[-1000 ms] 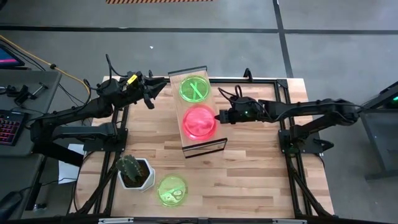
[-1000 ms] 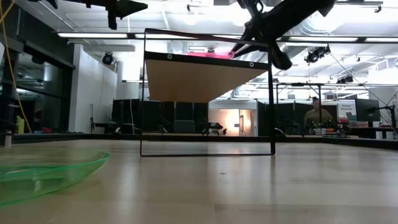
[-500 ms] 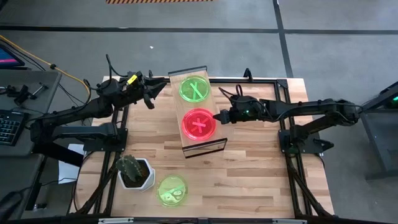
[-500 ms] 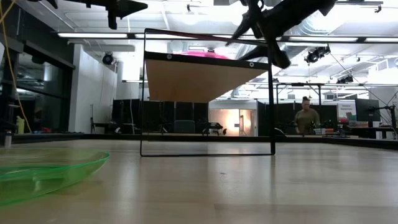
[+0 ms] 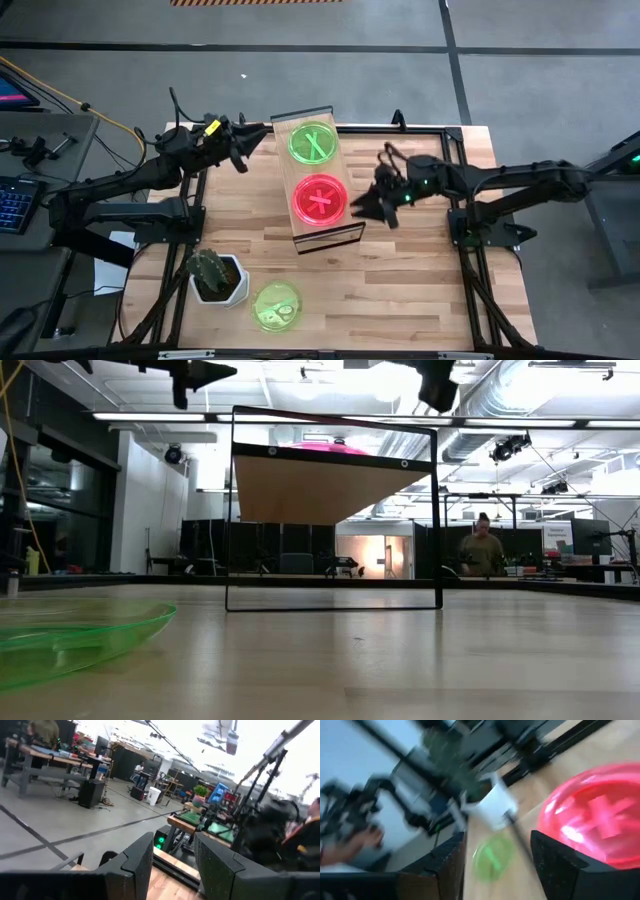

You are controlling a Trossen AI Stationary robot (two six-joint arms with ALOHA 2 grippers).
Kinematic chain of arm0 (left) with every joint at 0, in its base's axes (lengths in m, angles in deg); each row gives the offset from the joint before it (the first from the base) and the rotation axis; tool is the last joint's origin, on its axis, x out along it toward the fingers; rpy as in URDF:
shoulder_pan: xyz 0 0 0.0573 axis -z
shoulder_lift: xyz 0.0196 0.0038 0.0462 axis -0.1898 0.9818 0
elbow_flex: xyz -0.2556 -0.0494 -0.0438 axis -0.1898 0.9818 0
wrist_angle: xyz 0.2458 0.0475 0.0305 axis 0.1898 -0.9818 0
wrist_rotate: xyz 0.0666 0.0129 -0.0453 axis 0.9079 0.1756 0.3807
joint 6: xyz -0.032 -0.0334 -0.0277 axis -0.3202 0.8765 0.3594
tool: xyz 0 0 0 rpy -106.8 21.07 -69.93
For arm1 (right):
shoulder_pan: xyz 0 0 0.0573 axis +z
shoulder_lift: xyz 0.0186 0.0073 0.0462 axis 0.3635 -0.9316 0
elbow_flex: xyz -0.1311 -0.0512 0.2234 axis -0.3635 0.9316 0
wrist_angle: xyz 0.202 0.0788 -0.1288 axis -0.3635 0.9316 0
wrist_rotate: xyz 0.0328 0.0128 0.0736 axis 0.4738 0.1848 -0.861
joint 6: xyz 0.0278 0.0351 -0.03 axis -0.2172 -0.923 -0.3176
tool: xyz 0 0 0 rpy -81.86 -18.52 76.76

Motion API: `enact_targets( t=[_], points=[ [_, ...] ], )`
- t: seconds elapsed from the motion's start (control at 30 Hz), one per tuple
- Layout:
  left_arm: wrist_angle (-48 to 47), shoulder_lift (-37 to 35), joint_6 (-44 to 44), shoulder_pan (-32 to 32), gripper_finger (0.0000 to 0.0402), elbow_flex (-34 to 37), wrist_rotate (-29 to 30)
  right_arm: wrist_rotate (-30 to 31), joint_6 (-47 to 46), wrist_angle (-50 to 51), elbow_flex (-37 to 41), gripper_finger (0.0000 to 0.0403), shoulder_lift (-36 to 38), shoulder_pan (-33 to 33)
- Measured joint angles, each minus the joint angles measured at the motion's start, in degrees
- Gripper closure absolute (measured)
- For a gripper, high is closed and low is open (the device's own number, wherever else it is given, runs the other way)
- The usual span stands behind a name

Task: Place and stack plates onto a shelf
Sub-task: Move the green plate to the middle of the table

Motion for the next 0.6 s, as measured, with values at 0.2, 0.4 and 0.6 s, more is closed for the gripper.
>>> enact_targets(
  t=[0.2,0.4,0.6],
  points=[
    [0.0,0.0,3.7,0.0,0.0268,0.0,1.0,-2.1,4.0,0.5,0.0,0.0251,-2.2,8.4],
    [0.0,0.0,3.8,0.0,0.0268,0.0,0.9,6.2,-1.9,-0.9,0.0,0.0374,-7.8,19.0],
    [-0.1,0.0,3.9,0.1,0.0268,0.0,0.9,20.0,-8.7,-13.0,-0.5,0.0386,-19.6,29.0]
  ],
)
